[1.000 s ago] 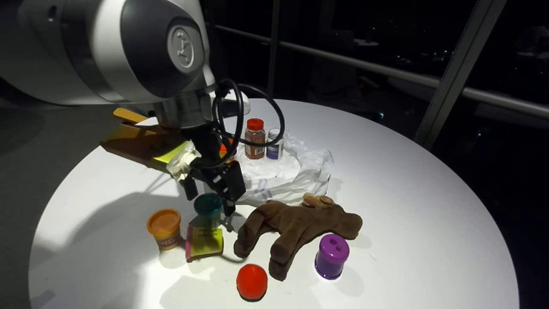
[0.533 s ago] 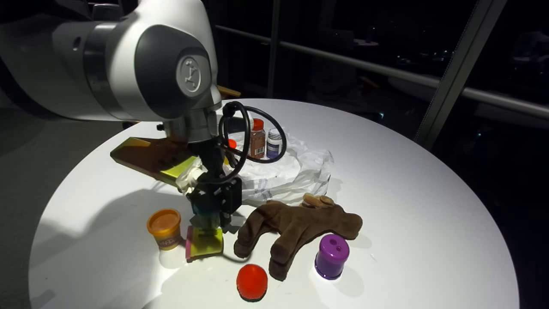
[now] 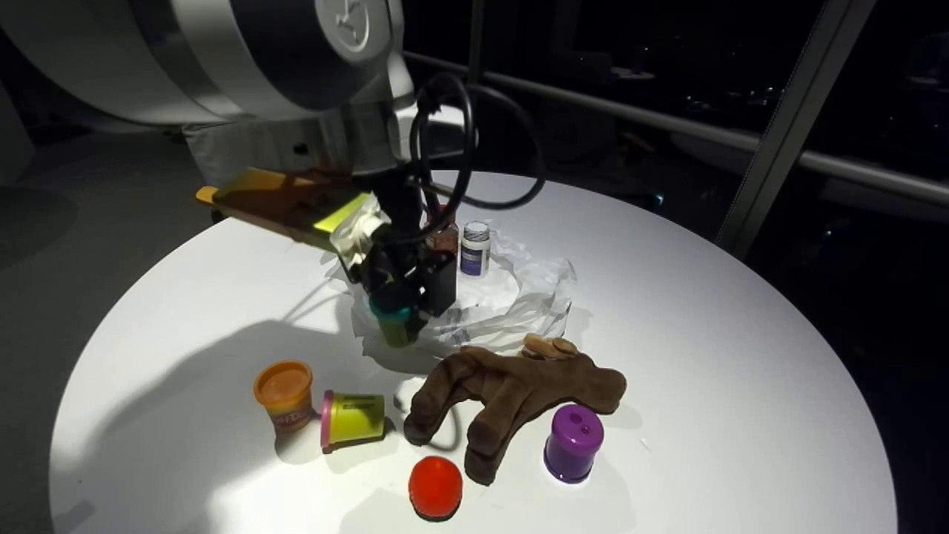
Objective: Pick up all the objects surrounding the white plate and arrange them on the plate
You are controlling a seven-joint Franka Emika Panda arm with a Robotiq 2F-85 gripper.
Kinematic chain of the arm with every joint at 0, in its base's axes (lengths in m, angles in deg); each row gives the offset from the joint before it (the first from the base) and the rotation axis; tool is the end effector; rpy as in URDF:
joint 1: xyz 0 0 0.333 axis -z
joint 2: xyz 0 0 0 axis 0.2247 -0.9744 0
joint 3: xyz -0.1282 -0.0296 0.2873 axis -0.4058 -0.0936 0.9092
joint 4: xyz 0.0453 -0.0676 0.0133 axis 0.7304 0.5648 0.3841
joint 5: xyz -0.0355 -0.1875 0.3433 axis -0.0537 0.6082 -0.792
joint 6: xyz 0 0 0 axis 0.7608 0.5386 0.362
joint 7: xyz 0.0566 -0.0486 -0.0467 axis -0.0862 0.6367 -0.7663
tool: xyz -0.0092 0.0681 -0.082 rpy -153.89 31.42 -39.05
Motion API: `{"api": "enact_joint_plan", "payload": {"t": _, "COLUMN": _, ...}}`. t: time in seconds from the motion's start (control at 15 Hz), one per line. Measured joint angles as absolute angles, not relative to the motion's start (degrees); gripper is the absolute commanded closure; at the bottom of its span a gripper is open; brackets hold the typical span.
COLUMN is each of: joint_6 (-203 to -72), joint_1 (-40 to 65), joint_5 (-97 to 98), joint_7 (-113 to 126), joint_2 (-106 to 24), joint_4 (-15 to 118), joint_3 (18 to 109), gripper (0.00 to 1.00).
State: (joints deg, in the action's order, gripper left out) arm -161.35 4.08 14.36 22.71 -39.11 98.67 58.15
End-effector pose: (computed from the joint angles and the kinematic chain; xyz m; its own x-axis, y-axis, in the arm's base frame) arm 0.4954 0.0080 0.2091 0.9904 -0.0877 0.1068 -0.1020 -0.9853 0.1370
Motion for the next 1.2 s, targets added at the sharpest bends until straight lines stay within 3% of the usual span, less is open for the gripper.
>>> {"api": "enact_joint_plan", "payload": {"t": 0.47, "joint_6": -151.91, "joint_1": 5.82, "joint_5": 3.07, "joint_7": 20.92, "joint_2": -31.02, "joint_4": 91.47, "joint_3": 63.67, "gripper": 0.77}}
{"api": "enact_joint_plan", "payload": {"t": 1.2, "joint_6": -147.29, "joint_1": 6.73, "joint_5": 2.35, "joint_7": 22.01, "joint_2": -55.58, "joint_4": 68.31, "joint_3": 61.80, "gripper": 0.78}}
